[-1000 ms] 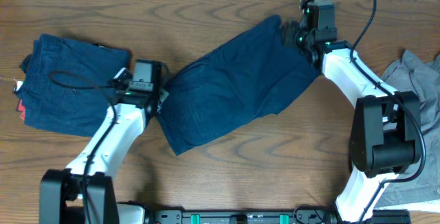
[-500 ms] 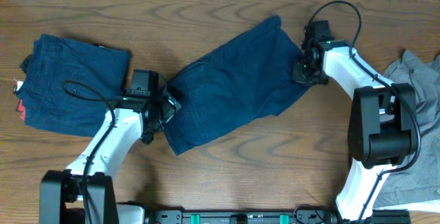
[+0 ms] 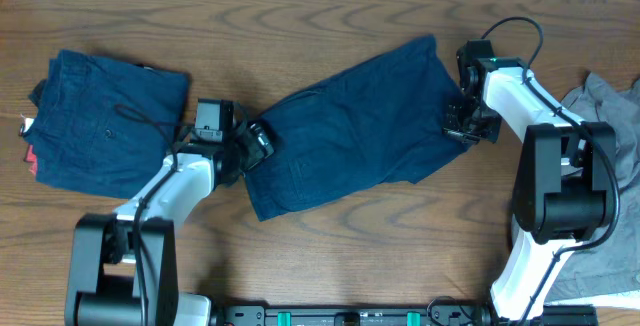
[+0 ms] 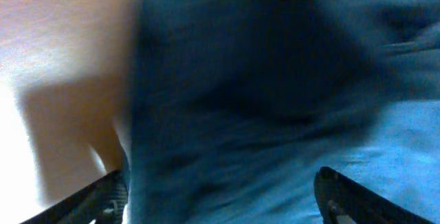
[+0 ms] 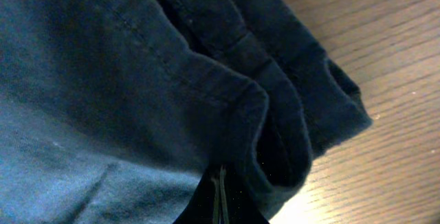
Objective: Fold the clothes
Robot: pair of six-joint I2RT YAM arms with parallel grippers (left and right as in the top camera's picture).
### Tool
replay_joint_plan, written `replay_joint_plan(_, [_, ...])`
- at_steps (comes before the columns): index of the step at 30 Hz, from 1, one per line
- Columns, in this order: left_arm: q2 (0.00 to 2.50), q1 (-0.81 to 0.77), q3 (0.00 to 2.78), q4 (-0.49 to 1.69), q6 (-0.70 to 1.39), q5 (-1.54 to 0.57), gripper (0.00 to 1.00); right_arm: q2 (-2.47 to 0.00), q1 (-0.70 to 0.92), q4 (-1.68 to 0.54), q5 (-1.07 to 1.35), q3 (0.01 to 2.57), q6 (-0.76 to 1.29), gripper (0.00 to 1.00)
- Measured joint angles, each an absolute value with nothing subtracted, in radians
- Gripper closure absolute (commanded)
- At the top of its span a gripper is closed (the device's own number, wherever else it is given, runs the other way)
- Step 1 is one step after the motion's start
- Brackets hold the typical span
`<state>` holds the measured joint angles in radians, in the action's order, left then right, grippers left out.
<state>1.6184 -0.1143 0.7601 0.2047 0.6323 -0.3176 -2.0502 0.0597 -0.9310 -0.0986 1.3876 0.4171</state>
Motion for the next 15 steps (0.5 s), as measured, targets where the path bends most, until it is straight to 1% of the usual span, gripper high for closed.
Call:
replay_joint_plan(2, [1.642, -0.113, 0.766, 0.182, 0.599, -0.370, 0.42, -2.026, 0.059, -0.931, -0.105, 1.381, 0.418, 0.98])
replay_joint_plan(6, [1.668, -0.111, 0.767, 0.203, 0.579, -0.425, 0.81, -1.930, 0.056, -0.913, -0.107, 1.378, 0.421, 0.95])
replay_joint_plan(7, [1.673, -0.112, 0.766, 0.217, 0.575, -0.439, 0.94, -1.890, 0.055, -0.902, -0.104, 1.378, 0.416, 0.95])
replay_joint_plan(9, [1.681, -0.112, 0.762, 0.239, 0.556, -0.458, 0.94, -1.823, 0.054, -0.881, -0.083, 1.378, 0.397, 0.96])
replay_joint_plan(10, [1.682, -0.112, 0.762, 0.251, 0.548, -0.467, 0.94, -1.787, 0.054, -0.870, -0.061, 1.378, 0.380, 0.99])
replay_joint_plan(15, [1.661, -0.110, 0.763, 0.342, 0.502, -0.478, 0.94, -1.715, 0.078, -0.839, 0.109, 1.379, 0.244, 0.99])
